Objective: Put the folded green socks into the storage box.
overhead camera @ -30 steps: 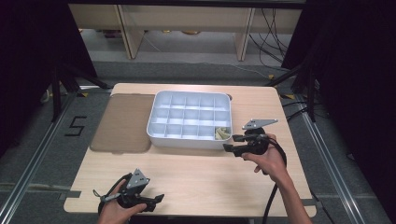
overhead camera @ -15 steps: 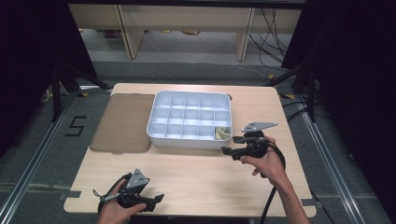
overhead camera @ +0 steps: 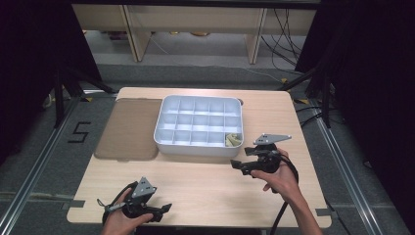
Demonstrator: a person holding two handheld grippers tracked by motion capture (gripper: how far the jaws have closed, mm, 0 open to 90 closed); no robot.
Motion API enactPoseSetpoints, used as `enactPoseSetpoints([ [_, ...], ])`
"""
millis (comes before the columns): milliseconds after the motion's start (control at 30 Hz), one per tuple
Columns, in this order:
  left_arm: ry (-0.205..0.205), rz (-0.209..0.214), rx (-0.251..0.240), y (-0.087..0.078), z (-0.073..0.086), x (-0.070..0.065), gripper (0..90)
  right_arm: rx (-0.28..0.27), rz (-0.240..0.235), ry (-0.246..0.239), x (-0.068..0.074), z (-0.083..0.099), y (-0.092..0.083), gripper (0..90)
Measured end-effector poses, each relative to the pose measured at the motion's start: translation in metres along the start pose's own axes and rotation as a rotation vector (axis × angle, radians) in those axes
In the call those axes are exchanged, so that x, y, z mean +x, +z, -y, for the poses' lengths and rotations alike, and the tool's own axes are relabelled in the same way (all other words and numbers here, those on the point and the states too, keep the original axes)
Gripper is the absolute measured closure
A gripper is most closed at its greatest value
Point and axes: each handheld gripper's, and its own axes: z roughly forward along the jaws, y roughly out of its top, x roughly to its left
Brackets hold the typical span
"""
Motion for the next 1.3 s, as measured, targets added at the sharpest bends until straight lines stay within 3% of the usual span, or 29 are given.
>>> enactPoseSetpoints([
  [33, 0.014, 0.003, 0.011, -0.001, 0.000, 0.001, 21.0, -0.009, 0.005, 0.005, 0.001, 0.002, 0.001, 20.6],
  [100, 0.003, 0.003, 0.002, 0.000, 0.000, 0.000, 21.0, -0.006, 0.002, -0.014, 0.000, 0.005, 0.001, 20.0],
  [133, 0.009, -0.005, 0.006, 0.000, 0.000, 0.001, 21.0, -0.002, -0.010, 0.019, 0.003, 0.007, 0.002, 19.8],
  [167, 0.017, -0.006, 0.004, 0.000, 0.000, 0.001, 21.0, -0.012, 0.010, -0.013, 0.001, 0.010, 0.002, 19.4],
  [267, 0.016, -0.006, 0.003, 0.000, 0.000, 0.001, 21.0, -0.013, -0.002, -0.014, 0.001, 0.015, 0.003, 18.8],
  [300, -0.001, 0.002, -0.001, 0.000, 0.000, 0.000, 21.0, -0.012, 0.007, -0.007, 0.003, 0.018, 0.004, 18.3],
  [400, 0.008, -0.005, 0.006, 0.000, 0.000, 0.000, 21.0, -0.009, -0.002, 0.002, 0.005, 0.025, 0.006, 17.7],
  [433, 0.018, -0.004, 0.007, 0.000, 0.000, 0.000, 20.9, -0.010, -0.005, -0.016, 0.004, 0.027, 0.007, 17.4],
  [467, 0.016, -0.001, 0.007, 0.000, 0.000, 0.000, 20.8, -0.008, -0.016, 0.010, 0.006, 0.029, 0.008, 17.3],
  [567, 0.004, -0.005, 0.005, 0.001, 0.001, 0.000, 20.7, -0.014, -0.013, -0.013, 0.005, 0.035, 0.009, 17.2],
  [733, 0.003, -0.005, 0.003, 0.001, 0.001, 0.001, 20.6, -0.004, -0.026, 0.025, 0.011, 0.043, 0.007, 16.8],
  [767, 0.003, -0.004, 0.004, 0.001, 0.001, 0.001, 20.6, -0.009, -0.033, -0.004, 0.010, 0.045, 0.008, 16.7],
  [800, 0.000, -0.003, 0.002, 0.001, 0.001, 0.000, 20.7, -0.012, -0.022, -0.007, 0.010, 0.047, 0.007, 16.6],
  [833, -0.003, 0.000, -0.001, 0.001, 0.001, 0.000, 20.6, -0.018, -0.042, 0.006, 0.011, 0.049, 0.008, 16.6],
  [900, 0.032, 0.003, 0.012, 0.001, 0.001, 0.001, 20.6, -0.020, -0.033, -0.008, 0.011, 0.052, 0.008, 16.7],
  [967, 0.011, 0.009, 0.001, 0.002, 0.002, -0.001, 20.6, -0.003, -0.034, 0.014, 0.014, 0.055, 0.007, 16.7],
  [1000, 0.026, 0.006, 0.009, 0.002, 0.001, 0.000, 20.6, -0.017, -0.040, -0.016, 0.011, 0.057, 0.008, 16.7],
  [1033, 0.029, 0.006, 0.007, 0.002, 0.001, 0.000, 20.6, 0.003, -0.051, 0.018, 0.014, 0.059, 0.006, 16.6],
  [1067, 0.028, 0.007, 0.008, 0.002, 0.001, 0.000, 20.6, -0.017, -0.039, -0.014, 0.011, 0.062, 0.008, 16.6],
  [1200, 0.030, 0.003, 0.001, 0.001, 0.001, 0.001, 20.6, 0.007, -0.032, 0.003, 0.012, 0.071, 0.006, 16.6],
  [1267, 0.032, 0.002, 0.001, 0.001, 0.001, 0.001, 20.6, 0.003, -0.052, 0.021, 0.013, 0.075, 0.007, 16.6],
  [1300, 0.032, 0.002, 0.000, 0.001, 0.001, 0.001, 20.5, -0.001, -0.049, 0.001, 0.010, 0.077, 0.007, 16.5],
])
